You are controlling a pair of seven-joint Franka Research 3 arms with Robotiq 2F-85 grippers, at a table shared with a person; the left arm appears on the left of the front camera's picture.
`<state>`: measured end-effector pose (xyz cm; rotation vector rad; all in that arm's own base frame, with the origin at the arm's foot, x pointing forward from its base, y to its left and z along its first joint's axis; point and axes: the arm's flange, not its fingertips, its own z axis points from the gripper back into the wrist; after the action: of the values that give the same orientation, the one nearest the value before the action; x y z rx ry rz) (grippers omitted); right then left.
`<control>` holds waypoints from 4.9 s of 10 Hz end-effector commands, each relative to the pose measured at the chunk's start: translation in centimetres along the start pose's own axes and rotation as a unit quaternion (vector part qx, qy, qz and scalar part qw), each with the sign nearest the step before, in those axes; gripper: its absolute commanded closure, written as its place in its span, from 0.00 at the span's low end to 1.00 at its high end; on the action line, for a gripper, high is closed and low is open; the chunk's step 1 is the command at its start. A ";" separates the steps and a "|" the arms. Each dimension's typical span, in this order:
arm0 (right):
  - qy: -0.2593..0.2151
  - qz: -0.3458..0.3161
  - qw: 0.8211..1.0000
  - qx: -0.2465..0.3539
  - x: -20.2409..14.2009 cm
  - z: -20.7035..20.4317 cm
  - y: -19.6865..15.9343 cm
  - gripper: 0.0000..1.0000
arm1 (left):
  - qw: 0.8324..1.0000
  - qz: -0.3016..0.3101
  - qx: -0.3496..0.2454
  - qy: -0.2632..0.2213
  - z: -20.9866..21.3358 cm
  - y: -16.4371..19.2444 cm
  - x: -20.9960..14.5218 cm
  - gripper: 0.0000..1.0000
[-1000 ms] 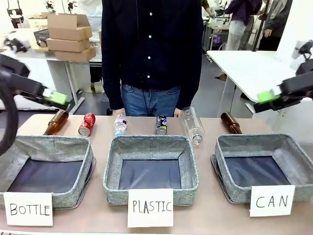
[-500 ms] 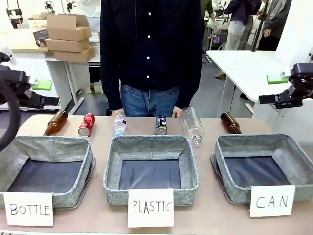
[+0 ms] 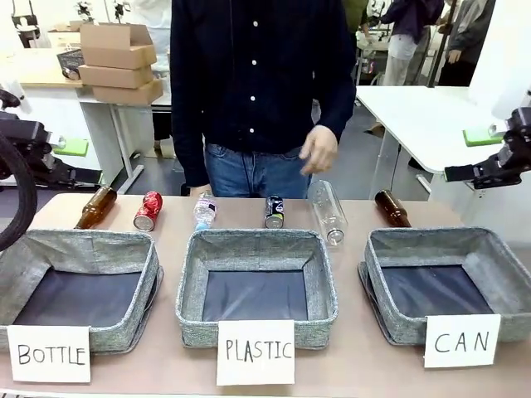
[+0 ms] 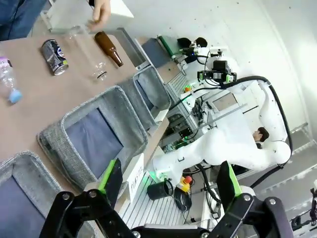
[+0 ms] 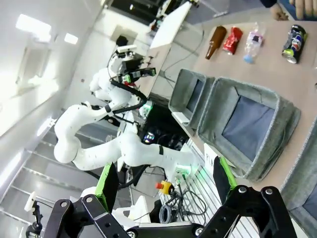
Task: Sort the can waste into the basket.
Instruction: Pick up the can waste from the table and place it in the right Fabric basket.
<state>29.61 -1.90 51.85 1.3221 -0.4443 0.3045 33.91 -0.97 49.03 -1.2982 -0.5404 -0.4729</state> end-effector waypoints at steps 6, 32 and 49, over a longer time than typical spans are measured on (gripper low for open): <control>-0.009 0.016 1.000 0.008 0.5 -0.1 -0.3 0.00 | 0.997 0.030 0.059 0.034 -0.7 0.8 2.3 0.00; -0.009 0.016 1.000 0.008 0.5 -0.1 -0.3 0.00 | 0.785 0.143 0.583 0.152 -15.4 30.4 15.0 0.60; -0.009 0.016 1.000 0.008 0.5 -0.1 -0.3 0.00 | 0.892 -0.314 0.074 0.317 -10.0 0.2 0.9 1.00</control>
<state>29.92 -2.09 51.73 1.3193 -0.4490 0.3036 35.67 -11.83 49.39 -0.6914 -0.4373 -1.0647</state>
